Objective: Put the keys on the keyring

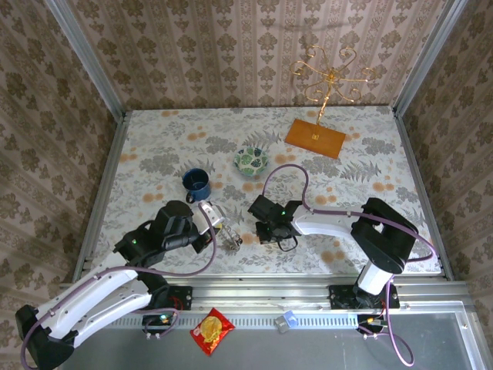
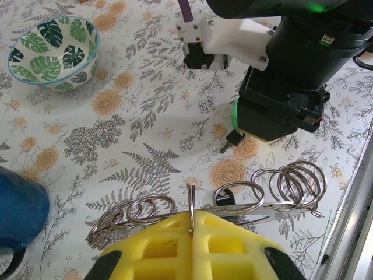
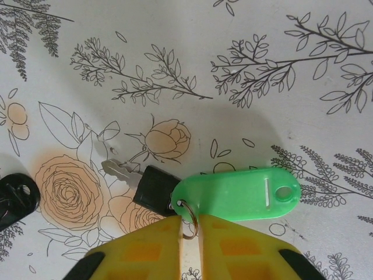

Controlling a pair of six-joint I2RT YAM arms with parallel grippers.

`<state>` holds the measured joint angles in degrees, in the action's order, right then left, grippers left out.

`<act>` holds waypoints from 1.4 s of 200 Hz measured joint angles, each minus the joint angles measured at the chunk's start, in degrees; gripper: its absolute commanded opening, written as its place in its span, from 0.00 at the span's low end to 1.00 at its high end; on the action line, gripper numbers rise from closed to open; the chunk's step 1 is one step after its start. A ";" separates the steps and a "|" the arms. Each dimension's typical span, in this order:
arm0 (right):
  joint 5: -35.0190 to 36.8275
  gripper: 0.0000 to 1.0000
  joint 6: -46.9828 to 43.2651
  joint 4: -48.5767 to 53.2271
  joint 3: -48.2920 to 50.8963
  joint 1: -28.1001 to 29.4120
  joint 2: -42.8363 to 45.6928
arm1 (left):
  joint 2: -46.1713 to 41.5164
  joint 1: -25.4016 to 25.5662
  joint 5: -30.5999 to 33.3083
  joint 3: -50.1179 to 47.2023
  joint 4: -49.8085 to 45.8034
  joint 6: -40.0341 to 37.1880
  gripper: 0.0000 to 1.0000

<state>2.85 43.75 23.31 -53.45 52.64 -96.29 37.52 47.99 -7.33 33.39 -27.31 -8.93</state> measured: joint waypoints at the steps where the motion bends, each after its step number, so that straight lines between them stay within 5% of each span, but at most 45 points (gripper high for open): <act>1: 0.02 0.11 0.00 0.00 0.00 0.00 0.00 | 0.00 0.00 0.00 0.00 0.00 0.00 0.00; 38: 0.17 0.00 0.04 -0.02 -0.50 0.00 0.00 | 0.00 0.00 0.02 -0.02 0.00 -0.20 0.00; 139: 2.08 0.00 -5.09 6.71 -0.28 0.00 7.43 | 1.20 0.48 0.22 -1.29 2.75 -1.51 0.00; 261: 2.60 0.00 -9.25 9.92 0.26 0.02 3.32 | 4.07 1.92 -0.02 -2.64 6.19 -5.95 0.00; 280: 2.54 0.08 -9.29 9.88 0.26 0.02 3.28 | 4.07 1.92 -0.02 -2.69 6.45 -6.21 0.00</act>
<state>5.39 34.46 33.19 -53.19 52.66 -93.01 41.58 49.91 -7.35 30.70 -20.86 -15.14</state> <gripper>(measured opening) 0.057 0.049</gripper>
